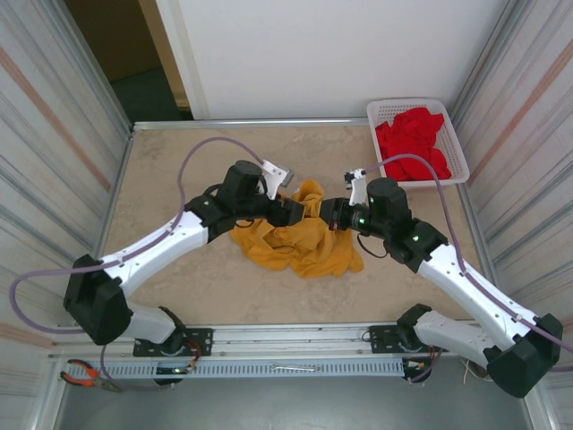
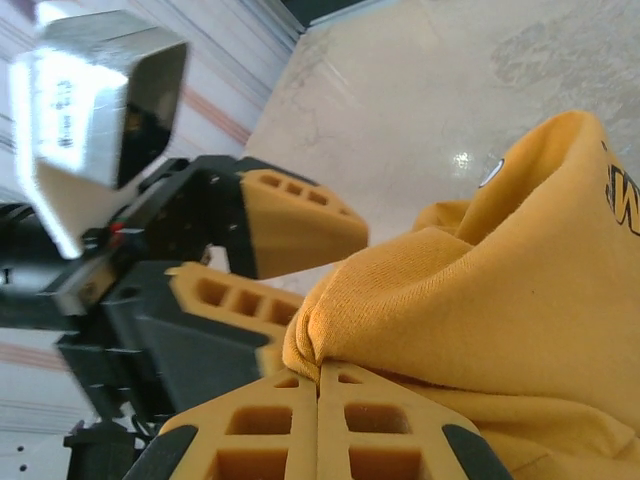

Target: Fold the inside-out t-shirt

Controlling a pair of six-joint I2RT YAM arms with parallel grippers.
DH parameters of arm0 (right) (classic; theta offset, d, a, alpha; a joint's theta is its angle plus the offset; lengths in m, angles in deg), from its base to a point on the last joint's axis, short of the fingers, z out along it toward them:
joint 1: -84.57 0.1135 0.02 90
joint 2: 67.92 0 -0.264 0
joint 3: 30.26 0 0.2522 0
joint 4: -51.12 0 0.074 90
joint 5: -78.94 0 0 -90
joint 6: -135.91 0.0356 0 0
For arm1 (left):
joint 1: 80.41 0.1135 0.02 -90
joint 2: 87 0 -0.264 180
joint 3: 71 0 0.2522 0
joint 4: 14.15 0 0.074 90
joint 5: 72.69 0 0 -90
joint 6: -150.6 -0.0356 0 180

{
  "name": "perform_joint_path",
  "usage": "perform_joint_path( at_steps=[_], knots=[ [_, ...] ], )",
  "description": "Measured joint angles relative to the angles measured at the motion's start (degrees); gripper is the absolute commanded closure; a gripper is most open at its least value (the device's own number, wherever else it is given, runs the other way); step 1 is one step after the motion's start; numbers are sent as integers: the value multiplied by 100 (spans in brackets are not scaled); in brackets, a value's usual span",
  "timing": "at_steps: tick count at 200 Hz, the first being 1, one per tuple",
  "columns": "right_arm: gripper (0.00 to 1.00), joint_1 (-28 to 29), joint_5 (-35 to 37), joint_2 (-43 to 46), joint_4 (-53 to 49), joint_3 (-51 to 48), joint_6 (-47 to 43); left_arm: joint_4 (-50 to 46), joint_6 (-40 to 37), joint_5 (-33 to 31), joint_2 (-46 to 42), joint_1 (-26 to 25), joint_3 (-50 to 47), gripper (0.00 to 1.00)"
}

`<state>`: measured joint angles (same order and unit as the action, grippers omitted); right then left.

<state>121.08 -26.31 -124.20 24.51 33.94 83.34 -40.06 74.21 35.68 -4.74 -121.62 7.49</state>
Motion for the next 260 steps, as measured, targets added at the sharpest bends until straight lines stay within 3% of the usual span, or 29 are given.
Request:
perform_joint_path(
  at_steps=[16,24,52,61,65,69,75,82,92,121,165,193,215,260],
  knots=[
    [100,24,20,0,4,-7,0,20,-103,20,308,-11,162,33],
    [100,22,22,2,2,-11,0,72,-146,83,435,-15,212,38],
    [100,-39,20,0,74,-76,0,293,-199,511,708,-17,232,100],
    [100,-103,24,-35,85,-98,-2,334,-177,640,737,-15,232,100],
    [89,-140,22,-61,96,-111,-2,348,-164,688,737,-7,232,100],
    [67,-181,42,-92,98,-131,-2,378,-118,737,737,4,229,100],
    [48,-247,76,-140,92,-181,31,431,-66,778,728,24,227,100],
    [38,-308,181,-188,59,-254,33,498,15,807,704,46,219,100],
    [33,-365,387,-249,-50,-358,83,525,146,807,638,103,184,100],
    [29,-136,1141,-280,-542,-531,428,446,549,686,229,232,-15,100],
    [26,1648,2697,85,-758,-485,1198,267,927,551,-275,219,-269,100],
    [36,2361,3716,-149,-1086,-74,1357,50,1071,514,-289,219,-286,100],
    [43,2575,4151,-407,-1134,254,1292,-107,1165,511,-289,219,-282,100],
    [47,2411,4365,-1040,-1106,612,1104,-284,1399,640,-289,214,-116,100]
  ],
)
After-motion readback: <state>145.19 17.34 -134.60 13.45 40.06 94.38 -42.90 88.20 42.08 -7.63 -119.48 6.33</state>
